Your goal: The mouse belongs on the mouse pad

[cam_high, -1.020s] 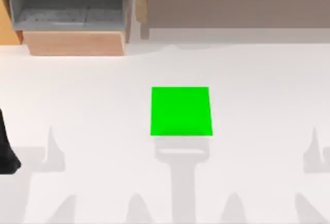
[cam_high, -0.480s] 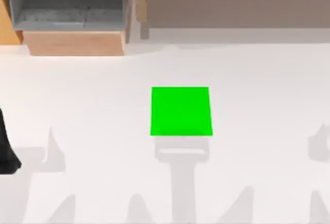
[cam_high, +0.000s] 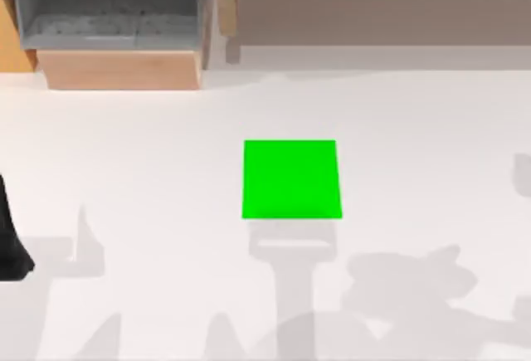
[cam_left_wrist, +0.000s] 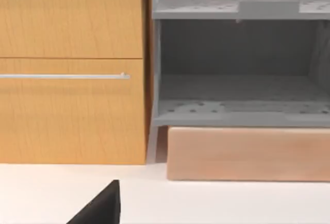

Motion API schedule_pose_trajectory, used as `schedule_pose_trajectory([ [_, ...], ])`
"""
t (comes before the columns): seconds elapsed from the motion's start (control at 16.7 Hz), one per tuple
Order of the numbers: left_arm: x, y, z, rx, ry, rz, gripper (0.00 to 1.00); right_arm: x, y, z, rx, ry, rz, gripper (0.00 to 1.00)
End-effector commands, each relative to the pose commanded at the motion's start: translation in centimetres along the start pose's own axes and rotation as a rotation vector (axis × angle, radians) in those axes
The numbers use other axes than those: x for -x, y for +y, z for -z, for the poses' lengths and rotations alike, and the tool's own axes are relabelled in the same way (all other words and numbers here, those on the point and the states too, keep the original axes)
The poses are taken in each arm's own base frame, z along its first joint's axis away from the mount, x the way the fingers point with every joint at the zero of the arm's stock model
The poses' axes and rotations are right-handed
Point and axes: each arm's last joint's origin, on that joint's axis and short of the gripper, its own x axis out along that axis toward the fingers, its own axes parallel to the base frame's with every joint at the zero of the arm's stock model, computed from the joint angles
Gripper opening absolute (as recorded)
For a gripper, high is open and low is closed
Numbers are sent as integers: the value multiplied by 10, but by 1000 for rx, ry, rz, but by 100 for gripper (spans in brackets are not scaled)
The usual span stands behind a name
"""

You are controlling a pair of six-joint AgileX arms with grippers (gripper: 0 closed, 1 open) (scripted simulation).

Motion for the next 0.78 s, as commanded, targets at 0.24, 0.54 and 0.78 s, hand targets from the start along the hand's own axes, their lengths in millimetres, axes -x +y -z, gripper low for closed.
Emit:
schedule_pose_trajectory([
  [0.24,0,0,0,0,0,0,100,-52,-18,-48,-76,285,41,100],
  [0.54,0,0,0,0,0,0,100,-108,-44,-64,-151,559,84,100],
  [0.78,0,0,0,0,0,0,100,-118,-50,-65,-170,623,90,100],
])
